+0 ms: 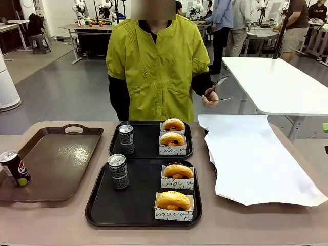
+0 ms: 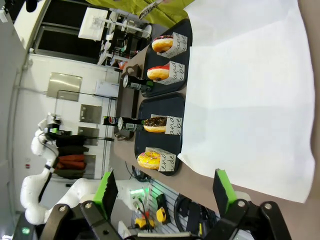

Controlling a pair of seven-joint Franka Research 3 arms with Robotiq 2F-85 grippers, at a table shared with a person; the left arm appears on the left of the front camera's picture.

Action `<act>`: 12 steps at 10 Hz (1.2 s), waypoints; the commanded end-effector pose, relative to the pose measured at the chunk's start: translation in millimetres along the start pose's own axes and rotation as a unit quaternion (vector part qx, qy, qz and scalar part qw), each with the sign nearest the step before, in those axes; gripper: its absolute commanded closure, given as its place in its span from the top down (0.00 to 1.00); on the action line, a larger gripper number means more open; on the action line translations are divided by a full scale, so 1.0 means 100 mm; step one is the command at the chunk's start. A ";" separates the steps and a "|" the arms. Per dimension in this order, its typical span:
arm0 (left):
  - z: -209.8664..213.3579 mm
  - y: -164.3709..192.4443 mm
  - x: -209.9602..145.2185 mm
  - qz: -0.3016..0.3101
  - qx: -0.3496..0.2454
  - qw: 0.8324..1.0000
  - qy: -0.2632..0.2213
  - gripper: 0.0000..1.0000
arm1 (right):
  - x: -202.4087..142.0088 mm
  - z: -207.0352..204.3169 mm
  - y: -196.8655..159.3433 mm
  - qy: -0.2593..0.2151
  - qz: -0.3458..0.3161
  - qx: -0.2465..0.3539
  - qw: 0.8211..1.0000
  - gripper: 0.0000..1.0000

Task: Set up donuts and drinks on trays.
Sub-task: Pick up one Pepsi coke from the Handle tray and place it on the Flat Tray without a Pepsi coke.

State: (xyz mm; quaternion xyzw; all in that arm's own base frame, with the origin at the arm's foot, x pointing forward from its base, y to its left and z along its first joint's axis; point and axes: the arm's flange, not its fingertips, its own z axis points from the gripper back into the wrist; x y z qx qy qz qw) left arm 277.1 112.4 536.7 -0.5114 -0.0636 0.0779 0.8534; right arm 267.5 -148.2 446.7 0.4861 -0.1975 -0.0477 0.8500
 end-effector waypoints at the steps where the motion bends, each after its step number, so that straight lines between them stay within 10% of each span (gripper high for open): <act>1: 0.08 0.34 -0.03 0.014 -0.034 0.999 -0.002 1.00 | 0.01 -0.01 0.00 -0.001 0.001 0.001 1.000 1.00; 12: 0.15 0.69 0.02 0.047 -0.031 0.998 -0.004 1.00 | 0.01 -0.01 0.00 -0.001 0.001 0.001 1.000 1.00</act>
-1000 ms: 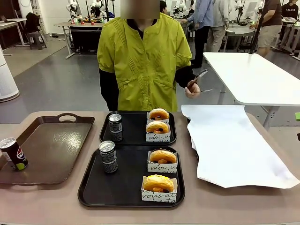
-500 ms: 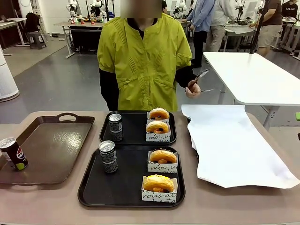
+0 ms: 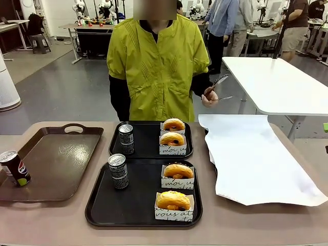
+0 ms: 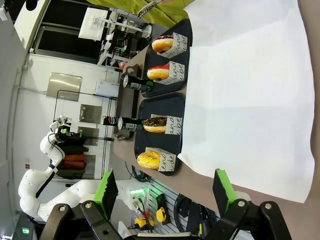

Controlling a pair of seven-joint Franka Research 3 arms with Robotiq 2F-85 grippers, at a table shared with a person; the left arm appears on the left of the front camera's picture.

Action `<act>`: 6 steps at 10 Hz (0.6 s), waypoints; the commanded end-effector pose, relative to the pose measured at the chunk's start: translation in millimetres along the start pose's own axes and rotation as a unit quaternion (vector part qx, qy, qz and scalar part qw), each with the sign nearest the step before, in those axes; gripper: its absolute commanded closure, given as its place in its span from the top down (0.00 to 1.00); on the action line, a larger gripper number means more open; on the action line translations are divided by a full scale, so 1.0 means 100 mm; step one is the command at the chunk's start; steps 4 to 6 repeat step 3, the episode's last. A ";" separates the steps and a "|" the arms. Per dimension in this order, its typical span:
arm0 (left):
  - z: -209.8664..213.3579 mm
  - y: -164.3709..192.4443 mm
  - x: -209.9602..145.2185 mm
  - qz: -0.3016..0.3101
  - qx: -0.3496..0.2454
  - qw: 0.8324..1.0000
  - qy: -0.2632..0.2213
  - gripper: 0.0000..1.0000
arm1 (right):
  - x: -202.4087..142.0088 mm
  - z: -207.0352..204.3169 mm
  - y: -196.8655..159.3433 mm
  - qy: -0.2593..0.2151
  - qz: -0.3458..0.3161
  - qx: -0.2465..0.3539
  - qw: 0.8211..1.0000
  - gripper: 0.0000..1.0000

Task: Set up donuts and drinks on trays.
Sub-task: Pick up one Pepsi coke from the Handle tray and place it on the Flat Tray without a Pepsi coke.

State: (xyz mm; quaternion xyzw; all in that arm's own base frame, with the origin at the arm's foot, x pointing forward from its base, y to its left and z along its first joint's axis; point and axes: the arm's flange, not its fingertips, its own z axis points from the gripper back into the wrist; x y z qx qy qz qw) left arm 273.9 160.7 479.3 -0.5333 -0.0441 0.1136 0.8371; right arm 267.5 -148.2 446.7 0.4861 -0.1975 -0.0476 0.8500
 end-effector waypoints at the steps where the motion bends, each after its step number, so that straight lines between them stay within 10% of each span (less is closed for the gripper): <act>1: 0.00 -0.04 -0.03 0.004 -0.007 1.000 -0.003 1.00 | 0.01 -0.01 0.00 -0.001 0.001 0.001 1.000 1.00; 6: 0.00 -0.04 -0.03 0.004 -0.007 1.000 -0.003 1.00 | 0.01 -0.01 0.00 -0.001 0.001 0.001 1.000 1.00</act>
